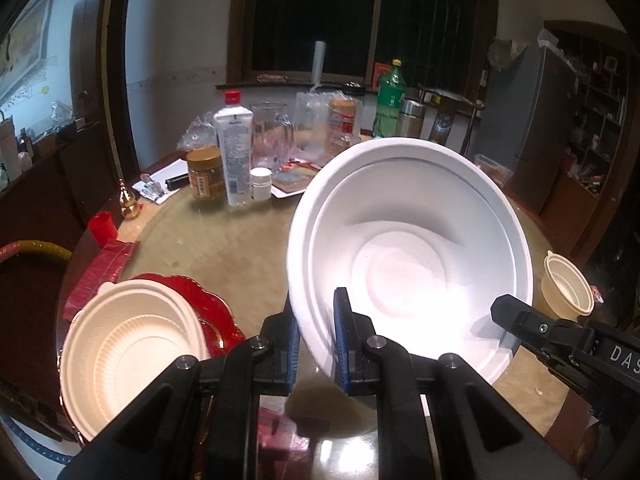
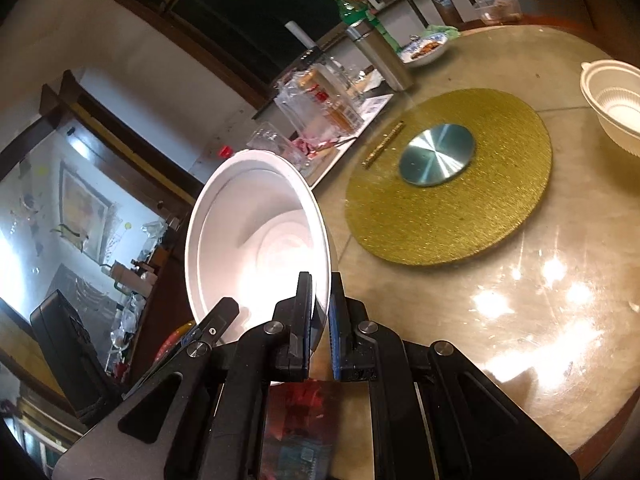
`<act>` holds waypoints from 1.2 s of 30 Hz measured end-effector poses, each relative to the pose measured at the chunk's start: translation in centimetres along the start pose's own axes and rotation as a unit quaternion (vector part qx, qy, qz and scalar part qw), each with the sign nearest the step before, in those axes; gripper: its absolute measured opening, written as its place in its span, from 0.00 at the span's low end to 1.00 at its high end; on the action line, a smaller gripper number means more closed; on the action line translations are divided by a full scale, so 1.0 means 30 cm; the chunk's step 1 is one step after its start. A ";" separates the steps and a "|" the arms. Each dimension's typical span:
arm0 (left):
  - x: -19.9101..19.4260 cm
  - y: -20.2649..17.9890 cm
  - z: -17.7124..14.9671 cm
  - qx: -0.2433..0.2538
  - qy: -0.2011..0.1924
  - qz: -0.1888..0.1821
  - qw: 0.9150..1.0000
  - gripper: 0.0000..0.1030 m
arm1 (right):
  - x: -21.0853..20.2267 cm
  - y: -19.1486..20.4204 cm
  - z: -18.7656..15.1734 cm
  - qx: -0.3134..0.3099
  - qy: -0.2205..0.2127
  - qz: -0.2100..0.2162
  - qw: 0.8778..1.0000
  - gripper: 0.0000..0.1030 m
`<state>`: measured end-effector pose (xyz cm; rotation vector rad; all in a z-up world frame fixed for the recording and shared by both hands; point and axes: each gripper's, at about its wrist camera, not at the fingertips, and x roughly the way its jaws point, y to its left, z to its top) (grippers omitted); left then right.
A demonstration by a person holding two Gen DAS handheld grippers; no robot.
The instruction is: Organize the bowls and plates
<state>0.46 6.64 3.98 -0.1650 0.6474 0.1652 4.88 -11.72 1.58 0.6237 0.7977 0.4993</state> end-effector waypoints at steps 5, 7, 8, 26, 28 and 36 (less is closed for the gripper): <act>-0.046 0.050 0.013 -0.013 -0.019 0.011 1.000 0.14 | 0.009 0.068 -0.002 -0.021 0.001 0.015 1.000 0.07; -0.060 0.076 0.015 -0.018 -0.022 0.016 0.999 0.14 | 0.015 0.097 -0.008 -0.029 0.003 0.022 0.999 0.07; -0.070 0.094 0.015 -0.021 -0.024 0.019 0.999 0.14 | 0.023 0.115 -0.013 -0.034 0.006 0.026 0.999 0.07; -0.158 0.340 -0.022 -0.057 -0.034 0.096 0.993 0.15 | 0.177 0.345 -0.121 -0.094 0.075 0.083 0.989 0.07; -0.167 0.361 -0.031 -0.062 -0.033 0.102 0.992 0.15 | 0.198 0.364 -0.140 -0.097 0.085 0.086 0.988 0.07; -0.192 0.402 -0.058 -0.066 -0.023 0.117 0.991 0.16 | 0.230 0.416 -0.184 -0.113 0.108 0.089 0.984 0.07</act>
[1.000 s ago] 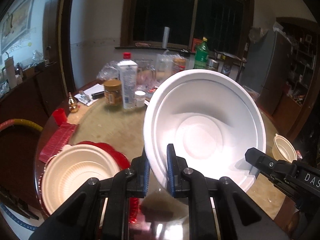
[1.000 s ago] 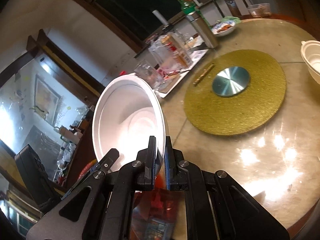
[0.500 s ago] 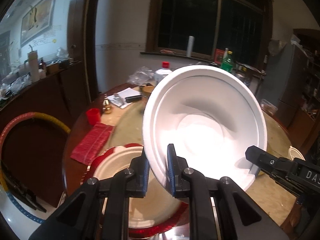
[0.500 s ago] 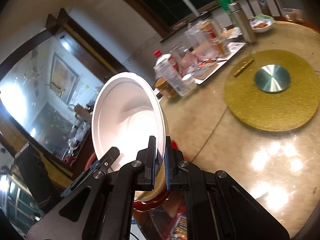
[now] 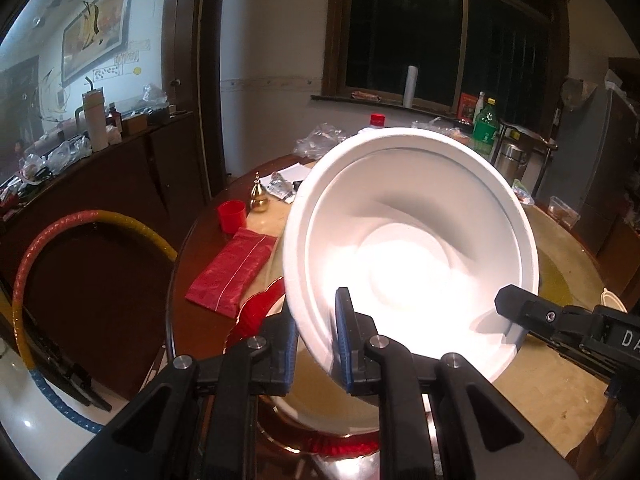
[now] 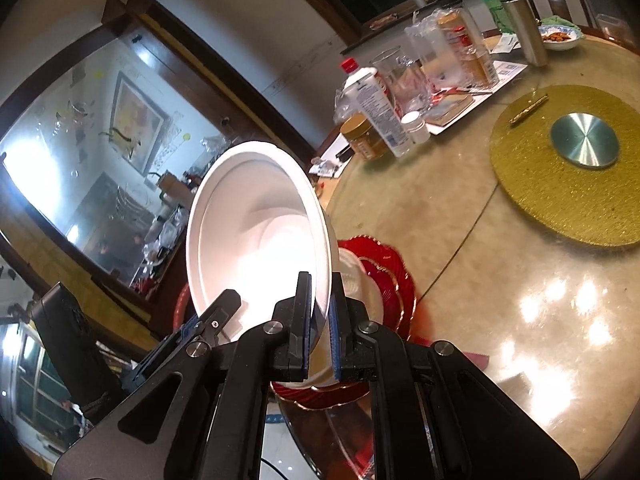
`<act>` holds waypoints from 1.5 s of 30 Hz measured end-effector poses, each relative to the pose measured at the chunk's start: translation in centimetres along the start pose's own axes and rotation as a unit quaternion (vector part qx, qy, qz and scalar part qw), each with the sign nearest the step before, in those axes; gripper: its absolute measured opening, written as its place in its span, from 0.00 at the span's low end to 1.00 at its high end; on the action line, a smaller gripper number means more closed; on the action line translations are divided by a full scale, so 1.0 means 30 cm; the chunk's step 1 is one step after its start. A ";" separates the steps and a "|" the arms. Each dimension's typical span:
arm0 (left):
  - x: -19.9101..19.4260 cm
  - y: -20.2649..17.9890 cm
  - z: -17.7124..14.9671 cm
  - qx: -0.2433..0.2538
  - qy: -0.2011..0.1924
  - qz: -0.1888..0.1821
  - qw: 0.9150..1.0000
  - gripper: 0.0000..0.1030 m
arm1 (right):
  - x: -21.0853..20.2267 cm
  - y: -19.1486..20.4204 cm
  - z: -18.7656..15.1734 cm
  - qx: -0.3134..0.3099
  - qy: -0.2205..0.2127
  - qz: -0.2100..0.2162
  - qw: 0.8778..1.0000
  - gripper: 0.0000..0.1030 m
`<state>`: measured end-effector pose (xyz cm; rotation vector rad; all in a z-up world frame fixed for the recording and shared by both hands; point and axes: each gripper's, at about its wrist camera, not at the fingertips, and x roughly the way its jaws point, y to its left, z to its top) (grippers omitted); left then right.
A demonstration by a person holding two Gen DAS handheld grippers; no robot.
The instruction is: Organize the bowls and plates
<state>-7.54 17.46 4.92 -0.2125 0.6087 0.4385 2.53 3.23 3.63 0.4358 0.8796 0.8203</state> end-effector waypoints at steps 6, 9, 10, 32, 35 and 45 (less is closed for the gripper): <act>-0.002 0.017 -0.012 0.002 0.009 0.004 1.000 0.16 | 0.016 0.015 -0.010 -0.003 0.016 0.000 1.000 0.07; 0.000 0.023 -0.018 0.001 0.014 0.005 1.000 0.16 | 0.021 0.016 -0.016 -0.004 0.021 -0.001 1.000 0.07; 0.001 0.025 -0.020 0.001 0.015 0.007 1.000 0.16 | 0.020 0.016 -0.018 -0.004 0.023 -0.001 1.000 0.07; 0.080 0.089 -0.044 -0.012 0.106 -0.024 0.994 0.17 | 0.095 0.017 -0.033 0.004 0.088 -0.021 0.996 0.08; 0.093 0.096 -0.043 -0.011 0.114 -0.022 0.993 0.17 | 0.117 0.005 -0.025 0.011 0.099 -0.016 0.995 0.08; 0.137 0.093 -0.056 -0.003 0.134 -0.013 0.991 0.18 | 0.169 -0.028 -0.017 0.032 0.122 -0.006 0.992 0.08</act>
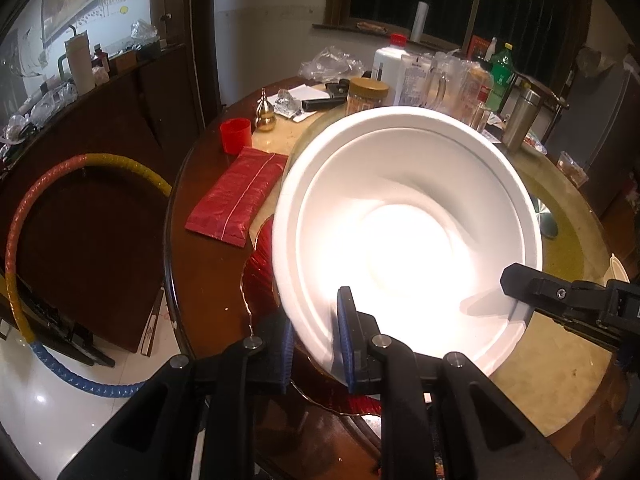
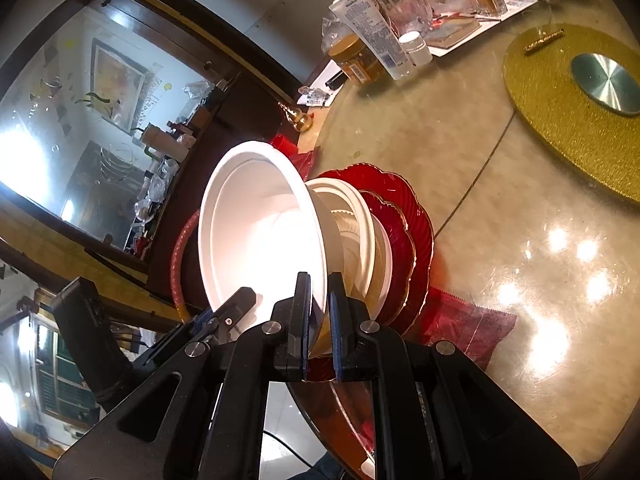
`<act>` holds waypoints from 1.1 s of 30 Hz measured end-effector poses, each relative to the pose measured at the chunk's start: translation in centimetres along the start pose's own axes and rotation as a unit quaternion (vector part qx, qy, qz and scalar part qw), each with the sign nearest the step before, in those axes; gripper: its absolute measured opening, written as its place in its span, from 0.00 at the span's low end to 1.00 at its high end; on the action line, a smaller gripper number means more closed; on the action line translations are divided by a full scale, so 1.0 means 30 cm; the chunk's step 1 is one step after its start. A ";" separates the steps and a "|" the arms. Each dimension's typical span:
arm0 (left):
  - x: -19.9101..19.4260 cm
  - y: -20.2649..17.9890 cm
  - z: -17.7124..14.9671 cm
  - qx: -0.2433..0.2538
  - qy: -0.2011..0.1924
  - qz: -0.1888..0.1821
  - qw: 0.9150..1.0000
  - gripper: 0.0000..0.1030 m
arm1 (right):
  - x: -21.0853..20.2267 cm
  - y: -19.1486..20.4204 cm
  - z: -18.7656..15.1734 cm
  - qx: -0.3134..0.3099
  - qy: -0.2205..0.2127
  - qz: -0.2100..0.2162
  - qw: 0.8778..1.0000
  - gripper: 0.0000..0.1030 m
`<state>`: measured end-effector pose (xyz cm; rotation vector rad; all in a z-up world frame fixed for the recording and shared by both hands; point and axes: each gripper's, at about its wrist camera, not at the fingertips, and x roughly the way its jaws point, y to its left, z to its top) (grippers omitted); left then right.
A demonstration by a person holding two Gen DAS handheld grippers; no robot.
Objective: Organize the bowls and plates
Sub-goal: 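Lower the white foam bowl into the bowls on the red plate stack with both tools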
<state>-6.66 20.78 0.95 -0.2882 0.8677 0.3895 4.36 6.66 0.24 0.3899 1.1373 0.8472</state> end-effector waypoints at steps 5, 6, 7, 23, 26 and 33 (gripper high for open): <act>0.001 0.003 0.001 0.000 -0.001 0.003 1.000 0.18 | 0.005 -0.004 0.004 0.001 0.001 0.001 1.000 0.08; 0.001 0.003 0.000 0.000 -0.001 0.005 1.000 0.18 | 0.005 -0.003 0.003 0.001 0.002 0.001 1.000 0.08; 0.002 0.003 0.001 0.001 -0.001 0.005 1.000 0.18 | 0.007 -0.004 0.005 0.001 0.002 0.002 1.000 0.08; 0.002 0.001 0.004 0.006 0.000 0.008 1.000 0.19 | 0.005 0.006 0.006 -0.003 0.005 -0.001 1.000 0.09; 0.003 0.002 0.005 0.007 0.000 0.010 1.000 0.19 | 0.007 0.007 0.006 -0.003 0.005 -0.001 1.000 0.09; 0.011 0.006 0.009 0.014 0.011 0.007 1.000 0.19 | 0.009 0.007 0.004 0.000 0.007 0.000 1.000 0.09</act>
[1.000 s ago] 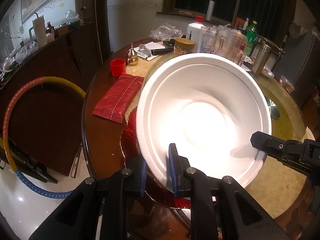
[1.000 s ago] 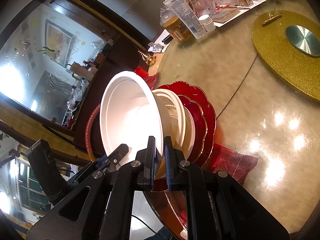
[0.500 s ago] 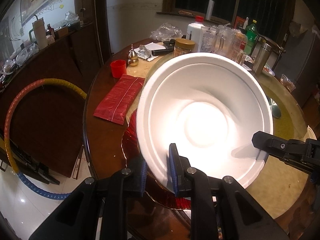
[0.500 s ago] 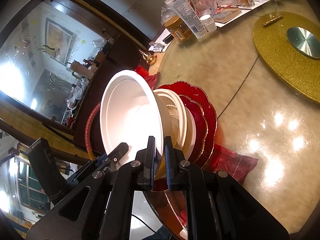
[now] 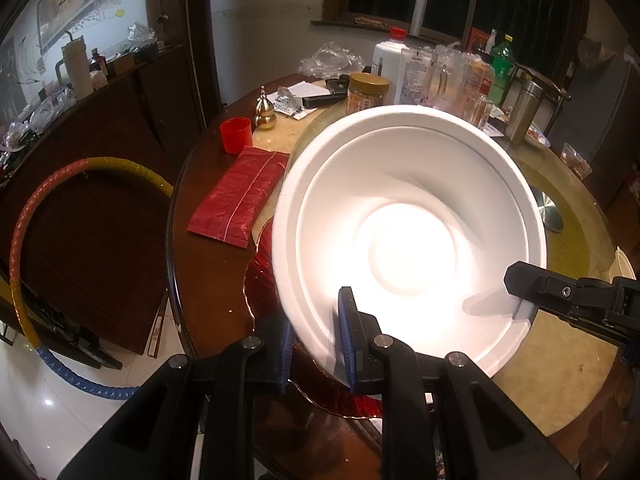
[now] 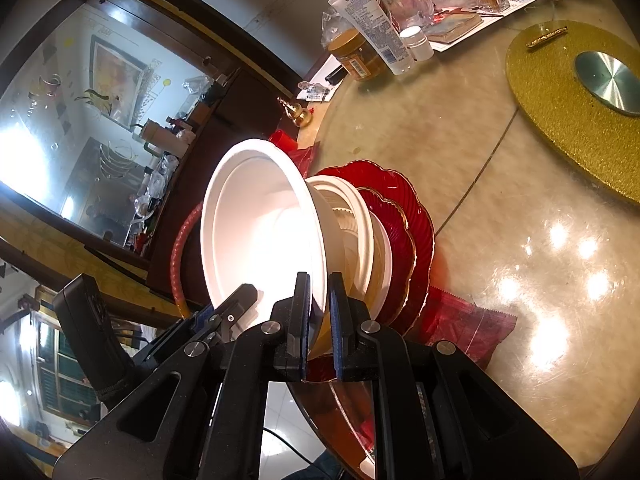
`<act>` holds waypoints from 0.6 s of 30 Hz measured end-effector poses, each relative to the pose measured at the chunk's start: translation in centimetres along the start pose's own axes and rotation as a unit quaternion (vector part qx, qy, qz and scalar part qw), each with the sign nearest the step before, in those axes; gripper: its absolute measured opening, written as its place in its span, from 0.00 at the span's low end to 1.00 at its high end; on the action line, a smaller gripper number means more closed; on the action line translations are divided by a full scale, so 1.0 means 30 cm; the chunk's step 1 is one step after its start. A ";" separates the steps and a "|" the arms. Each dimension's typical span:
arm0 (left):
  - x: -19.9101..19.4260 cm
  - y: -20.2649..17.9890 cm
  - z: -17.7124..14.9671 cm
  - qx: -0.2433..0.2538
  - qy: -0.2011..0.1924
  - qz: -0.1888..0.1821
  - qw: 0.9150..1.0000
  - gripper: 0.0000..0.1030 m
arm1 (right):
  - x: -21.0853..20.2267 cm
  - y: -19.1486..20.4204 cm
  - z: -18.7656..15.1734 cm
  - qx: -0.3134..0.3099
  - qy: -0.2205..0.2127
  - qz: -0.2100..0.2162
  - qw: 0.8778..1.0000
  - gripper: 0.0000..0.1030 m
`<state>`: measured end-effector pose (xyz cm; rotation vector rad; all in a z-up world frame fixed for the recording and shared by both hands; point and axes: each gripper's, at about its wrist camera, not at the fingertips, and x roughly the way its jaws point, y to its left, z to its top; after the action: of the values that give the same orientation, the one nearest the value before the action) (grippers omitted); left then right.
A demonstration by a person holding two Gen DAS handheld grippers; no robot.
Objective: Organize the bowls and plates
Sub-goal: 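Lower the white foam bowl into the bowls on the red plate stack with both tools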
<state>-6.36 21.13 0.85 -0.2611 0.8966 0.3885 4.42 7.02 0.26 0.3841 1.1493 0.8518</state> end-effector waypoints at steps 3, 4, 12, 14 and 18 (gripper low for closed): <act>0.004 -0.003 0.008 0.008 0.007 -0.001 1.000 0.19 | 0.004 -0.003 -0.004 0.003 0.002 0.001 1.000 0.09; 0.005 -0.005 0.011 0.012 0.010 -0.002 1.000 0.19 | 0.005 -0.002 -0.005 0.004 0.003 0.001 1.000 0.09; 0.024 0.015 0.039 0.013 0.040 -0.021 0.999 0.19 | 0.007 -0.014 0.004 0.012 0.012 0.012 1.000 0.11; 0.025 0.014 0.040 0.016 0.042 -0.020 0.999 0.19 | 0.011 -0.014 0.006 0.012 0.015 0.014 1.000 0.11; 0.023 0.016 0.045 0.021 0.043 -0.017 0.999 0.19 | 0.016 -0.018 0.009 0.015 0.019 0.017 1.000 0.11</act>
<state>-5.23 22.21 1.07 -0.2552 0.9833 0.3276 4.93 7.08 -0.29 0.4151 1.1938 0.8754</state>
